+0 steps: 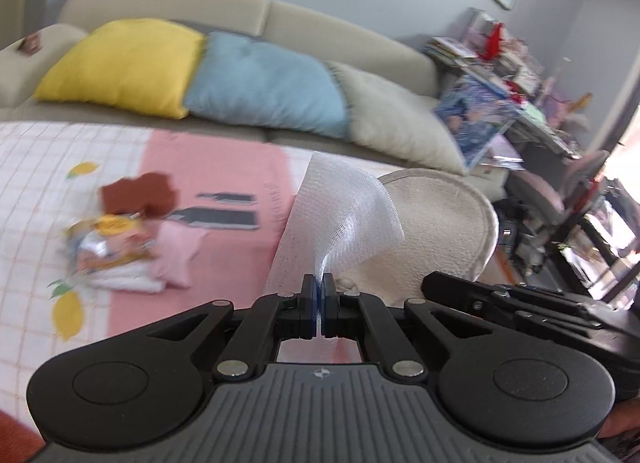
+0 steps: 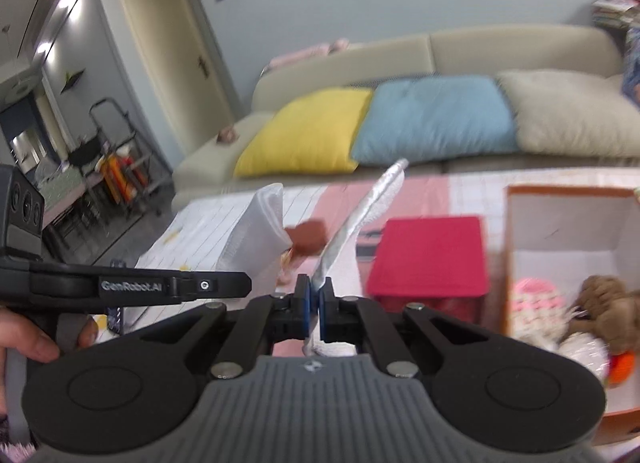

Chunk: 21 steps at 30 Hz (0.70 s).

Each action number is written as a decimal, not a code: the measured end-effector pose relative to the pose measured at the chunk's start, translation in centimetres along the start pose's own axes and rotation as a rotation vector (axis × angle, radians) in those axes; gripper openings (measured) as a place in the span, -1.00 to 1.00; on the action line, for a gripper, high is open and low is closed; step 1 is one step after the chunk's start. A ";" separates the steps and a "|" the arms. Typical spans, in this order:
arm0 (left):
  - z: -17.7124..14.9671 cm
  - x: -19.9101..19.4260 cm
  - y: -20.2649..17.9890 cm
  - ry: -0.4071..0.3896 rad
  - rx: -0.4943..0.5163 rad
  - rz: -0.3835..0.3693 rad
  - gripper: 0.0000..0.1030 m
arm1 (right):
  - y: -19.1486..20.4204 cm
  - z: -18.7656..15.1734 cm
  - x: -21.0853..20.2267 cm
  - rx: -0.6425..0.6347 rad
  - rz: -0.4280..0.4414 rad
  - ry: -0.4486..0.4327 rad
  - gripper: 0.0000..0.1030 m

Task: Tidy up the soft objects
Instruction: 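Carry the terry pad and mesh sheet into the white box and open both tools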

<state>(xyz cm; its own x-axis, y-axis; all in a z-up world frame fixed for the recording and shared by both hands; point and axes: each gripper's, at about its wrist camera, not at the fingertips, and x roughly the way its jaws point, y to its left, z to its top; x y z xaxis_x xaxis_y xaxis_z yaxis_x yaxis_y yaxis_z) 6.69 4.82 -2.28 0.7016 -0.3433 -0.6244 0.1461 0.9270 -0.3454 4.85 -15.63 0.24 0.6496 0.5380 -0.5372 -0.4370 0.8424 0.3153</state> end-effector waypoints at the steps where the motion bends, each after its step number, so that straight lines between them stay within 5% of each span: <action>1: 0.4 0.1 -0.8 -0.001 0.014 -0.017 -0.97 | -0.4 0.0 -0.8 -0.001 -0.017 -0.020 -0.98; 11: 3.7 5.0 -11.1 0.028 0.204 -0.211 -0.97 | -8.5 0.0 -6.3 0.078 -0.277 -0.121 -0.98; 17: 3.9 10.3 -16.6 0.105 0.314 -0.270 -0.97 | -12.9 -1.0 -6.0 0.123 -0.491 -0.052 -0.98; 21: 2.5 14.2 -18.9 0.186 0.406 -0.228 -0.97 | -15.8 -2.0 -5.1 0.167 -0.573 0.056 -0.98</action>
<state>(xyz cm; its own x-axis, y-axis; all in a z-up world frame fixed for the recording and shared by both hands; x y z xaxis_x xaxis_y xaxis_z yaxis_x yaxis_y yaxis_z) 15.61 -17.16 -2.92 0.4894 -0.5310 -0.6918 0.5670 0.7965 -0.2102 7.18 -31.71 -3.52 0.7174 -0.0022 -0.6966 0.0800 0.9936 0.0792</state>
